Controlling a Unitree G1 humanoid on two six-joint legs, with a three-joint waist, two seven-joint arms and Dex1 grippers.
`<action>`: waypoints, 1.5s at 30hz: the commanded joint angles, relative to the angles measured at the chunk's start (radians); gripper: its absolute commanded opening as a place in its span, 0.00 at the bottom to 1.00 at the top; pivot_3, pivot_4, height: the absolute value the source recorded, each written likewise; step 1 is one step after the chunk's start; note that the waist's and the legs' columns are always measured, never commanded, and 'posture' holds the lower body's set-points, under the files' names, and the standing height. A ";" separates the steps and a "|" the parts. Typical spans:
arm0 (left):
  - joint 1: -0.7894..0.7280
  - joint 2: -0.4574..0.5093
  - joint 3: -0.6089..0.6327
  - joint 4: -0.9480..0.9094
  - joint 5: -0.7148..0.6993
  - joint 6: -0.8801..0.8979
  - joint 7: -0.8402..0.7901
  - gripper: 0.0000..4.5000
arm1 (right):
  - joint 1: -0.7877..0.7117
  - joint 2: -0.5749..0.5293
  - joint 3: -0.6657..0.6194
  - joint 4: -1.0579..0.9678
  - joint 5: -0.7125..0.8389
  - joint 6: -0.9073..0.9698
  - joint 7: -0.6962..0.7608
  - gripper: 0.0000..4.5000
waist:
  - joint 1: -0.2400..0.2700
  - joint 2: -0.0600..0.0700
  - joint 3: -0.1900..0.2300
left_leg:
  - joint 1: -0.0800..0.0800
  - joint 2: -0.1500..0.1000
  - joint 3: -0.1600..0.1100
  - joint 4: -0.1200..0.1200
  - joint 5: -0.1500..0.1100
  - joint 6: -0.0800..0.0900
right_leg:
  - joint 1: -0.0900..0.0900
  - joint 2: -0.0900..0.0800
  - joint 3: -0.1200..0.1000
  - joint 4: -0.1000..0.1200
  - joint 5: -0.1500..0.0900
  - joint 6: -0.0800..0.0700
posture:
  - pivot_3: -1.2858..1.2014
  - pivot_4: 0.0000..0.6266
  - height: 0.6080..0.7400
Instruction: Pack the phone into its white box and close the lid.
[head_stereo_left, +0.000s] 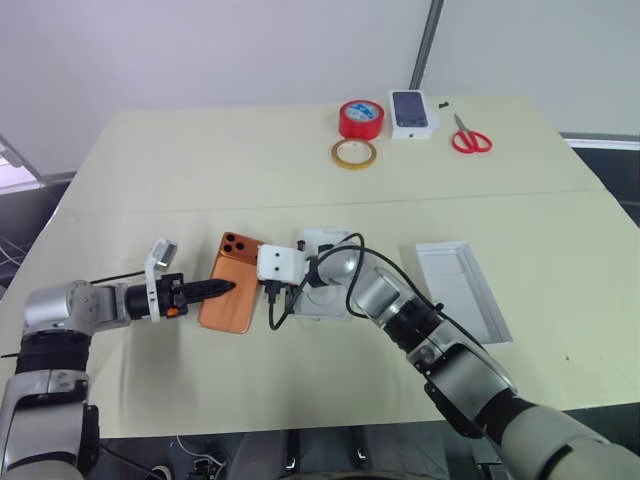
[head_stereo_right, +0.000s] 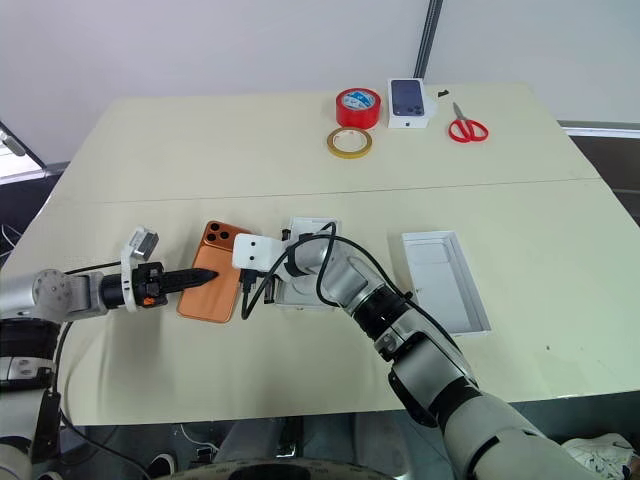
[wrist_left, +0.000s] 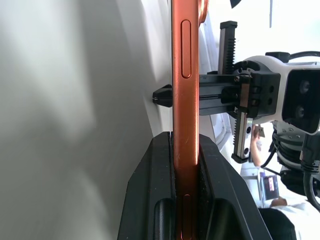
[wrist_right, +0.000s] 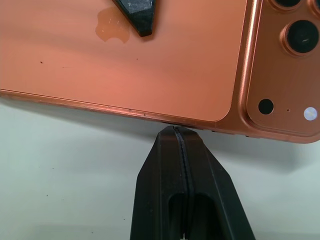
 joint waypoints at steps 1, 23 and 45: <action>0.013 0.003 0.036 0.009 -0.007 0.011 0.038 0.07 | 0.007 -0.012 -0.044 -0.048 0.026 -0.013 -0.002 0.00 | 0.000 0.000 0.000 | 0.000 0.000 0.000 0.000 0.000 0.000 | 0.000 0.000 0.000 0.000 0.000 0.000 | 0.52 0.24 1.00; 0.055 -0.306 0.481 -0.254 -0.273 0.306 0.478 0.06 | 0.418 -0.472 -0.244 -0.623 0.349 -0.017 0.306 0.85 | 0.009 -0.010 0.007 | -0.002 0.001 0.000 0.000 -0.001 0.001 | 0.000 0.000 0.000 -0.004 0.000 0.000 | 0.52 0.24 1.00; 0.014 -0.369 0.468 -0.282 -0.311 0.295 0.563 0.06 | 0.451 -0.471 -0.172 -0.565 0.241 -0.136 0.223 0.00 | 0.033 -0.012 0.008 | -0.002 0.001 0.000 0.000 0.002 -0.003 | 0.001 0.000 0.000 -0.005 0.000 0.000 | 0.52 0.24 1.00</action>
